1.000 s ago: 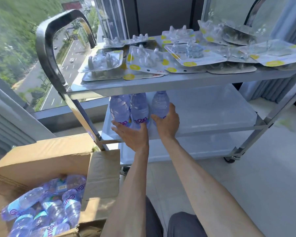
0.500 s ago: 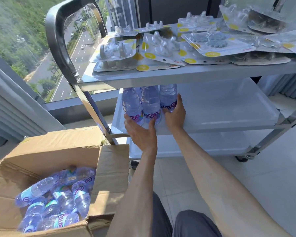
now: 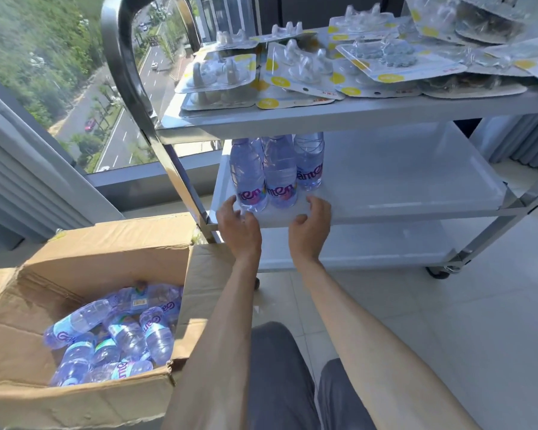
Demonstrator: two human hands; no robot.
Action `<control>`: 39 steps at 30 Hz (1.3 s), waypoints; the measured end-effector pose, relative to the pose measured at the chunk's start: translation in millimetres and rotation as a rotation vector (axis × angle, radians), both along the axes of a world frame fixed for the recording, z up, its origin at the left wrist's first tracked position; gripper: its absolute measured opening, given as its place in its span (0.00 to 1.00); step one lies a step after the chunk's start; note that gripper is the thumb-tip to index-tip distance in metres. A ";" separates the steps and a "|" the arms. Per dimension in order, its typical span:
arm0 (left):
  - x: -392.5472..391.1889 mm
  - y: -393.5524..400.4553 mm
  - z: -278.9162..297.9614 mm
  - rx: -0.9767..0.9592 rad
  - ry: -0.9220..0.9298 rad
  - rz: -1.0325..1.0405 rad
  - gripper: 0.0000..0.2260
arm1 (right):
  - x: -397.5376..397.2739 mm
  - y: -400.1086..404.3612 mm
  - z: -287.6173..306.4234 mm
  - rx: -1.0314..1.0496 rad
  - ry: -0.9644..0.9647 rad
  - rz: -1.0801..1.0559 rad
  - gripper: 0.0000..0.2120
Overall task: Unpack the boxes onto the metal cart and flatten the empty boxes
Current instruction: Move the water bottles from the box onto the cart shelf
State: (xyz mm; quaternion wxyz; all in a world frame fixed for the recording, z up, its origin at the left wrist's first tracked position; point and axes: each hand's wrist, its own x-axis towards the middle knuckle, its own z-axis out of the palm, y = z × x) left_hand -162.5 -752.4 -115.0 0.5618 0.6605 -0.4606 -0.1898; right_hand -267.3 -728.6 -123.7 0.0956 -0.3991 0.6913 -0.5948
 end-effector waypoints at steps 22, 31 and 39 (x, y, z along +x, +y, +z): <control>281.0 74.6 -156.6 1.090 0.190 0.345 0.19 | 249.2 25.7 -80.7 0.321 0.345 0.634 0.09; 267.9 53.5 -196.5 1.345 0.047 0.297 0.37 | 260.6 25.4 -82.4 0.511 0.497 0.614 0.11; 286.3 46.1 -235.4 1.447 0.068 0.319 0.41 | 267.0 26.3 -78.2 0.439 0.503 0.534 0.12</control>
